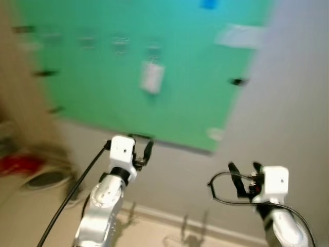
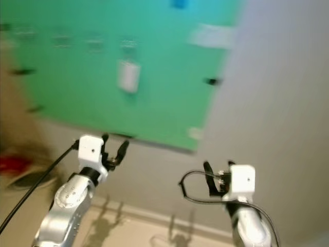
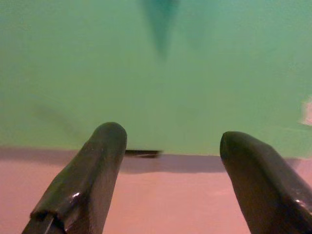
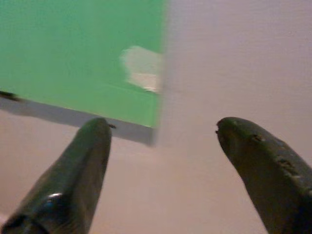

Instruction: Hang keys on a hook

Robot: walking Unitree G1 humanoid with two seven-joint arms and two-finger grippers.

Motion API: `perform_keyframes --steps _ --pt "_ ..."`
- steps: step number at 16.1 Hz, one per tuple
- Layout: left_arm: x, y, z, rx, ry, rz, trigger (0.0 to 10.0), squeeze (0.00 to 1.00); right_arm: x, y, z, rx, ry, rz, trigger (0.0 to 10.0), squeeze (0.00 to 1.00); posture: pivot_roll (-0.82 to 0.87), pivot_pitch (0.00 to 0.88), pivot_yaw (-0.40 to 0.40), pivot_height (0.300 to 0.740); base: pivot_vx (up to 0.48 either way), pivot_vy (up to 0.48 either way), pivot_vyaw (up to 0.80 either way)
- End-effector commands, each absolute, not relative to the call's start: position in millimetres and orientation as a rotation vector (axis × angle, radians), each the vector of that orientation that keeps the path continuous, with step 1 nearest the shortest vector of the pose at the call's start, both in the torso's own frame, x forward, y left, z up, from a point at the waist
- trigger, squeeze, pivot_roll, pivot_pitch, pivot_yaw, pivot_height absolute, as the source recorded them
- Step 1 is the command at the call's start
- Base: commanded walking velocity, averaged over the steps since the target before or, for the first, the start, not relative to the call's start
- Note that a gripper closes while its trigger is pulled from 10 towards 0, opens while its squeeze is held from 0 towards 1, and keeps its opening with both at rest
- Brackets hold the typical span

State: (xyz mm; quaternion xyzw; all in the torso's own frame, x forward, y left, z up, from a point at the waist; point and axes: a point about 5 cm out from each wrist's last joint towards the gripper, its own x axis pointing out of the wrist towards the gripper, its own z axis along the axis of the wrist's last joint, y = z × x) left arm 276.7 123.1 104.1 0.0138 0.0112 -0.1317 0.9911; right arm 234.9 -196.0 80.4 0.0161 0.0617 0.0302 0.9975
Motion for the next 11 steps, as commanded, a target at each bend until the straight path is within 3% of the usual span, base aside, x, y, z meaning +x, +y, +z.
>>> perform_keyframes --steps 1,4,10,11 --pt "281 117 109 0.051 0.003 -0.29 10.0 0.0 236 -195 74 0.054 0.159 0.043 10.0 0.0 -0.12 0.0 -0.041 0.74 0.0 0.0 0.0" --pt "281 111 114 0.043 -0.022 -0.311 10.0 0.0 245 -190 75 0.039 0.153 0.058 10.0 0.0 -0.12 0.0 -0.035 0.74 0.0 -0.48 0.0" --pt "282 107 116 0.035 -0.04 -0.388 10.0 0.0 252 -184 73 0.023 0.139 0.077 10.0 0.0 -0.1 0.0 -0.032 0.74 0.0 0.0 -0.45" --pt "279 107 116 0.035 -0.05 -0.429 10.0 0.0 249 -189 67 0.054 0.158 0.052 10.0 0.0 -0.1 0.0 -0.039 0.74 0.0 0.48 -0.59"
